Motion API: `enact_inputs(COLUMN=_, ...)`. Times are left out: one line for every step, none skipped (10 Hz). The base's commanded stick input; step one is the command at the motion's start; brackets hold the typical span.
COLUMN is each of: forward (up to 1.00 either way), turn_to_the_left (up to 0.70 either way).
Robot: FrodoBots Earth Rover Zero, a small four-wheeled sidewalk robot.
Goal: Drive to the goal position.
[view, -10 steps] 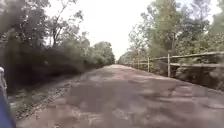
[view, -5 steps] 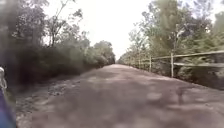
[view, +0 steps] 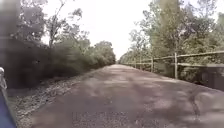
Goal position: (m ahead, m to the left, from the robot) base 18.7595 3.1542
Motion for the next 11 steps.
enact_inputs(forward=0.7, turn_to_the_left=0.0)
enact_inputs(forward=0.7, turn_to_the_left=0.0)
enact_inputs(forward=0.7, turn_to_the_left=0.0)
enact_inputs(forward=0.7, turn_to_the_left=0.0)
enact_inputs(forward=0.7, turn_to_the_left=0.0)
enact_inputs(forward=0.7, turn_to_the_left=0.0)
enact_inputs(forward=0.7, turn_to_the_left=0.0)
enact_inputs(forward=0.7, turn_to_the_left=0.0)
enact_inputs(forward=0.7, turn_to_the_left=0.0)
enact_inputs(forward=0.7, turn_to_the_left=0.0)
enact_inputs(forward=0.7, turn_to_the_left=0.0)
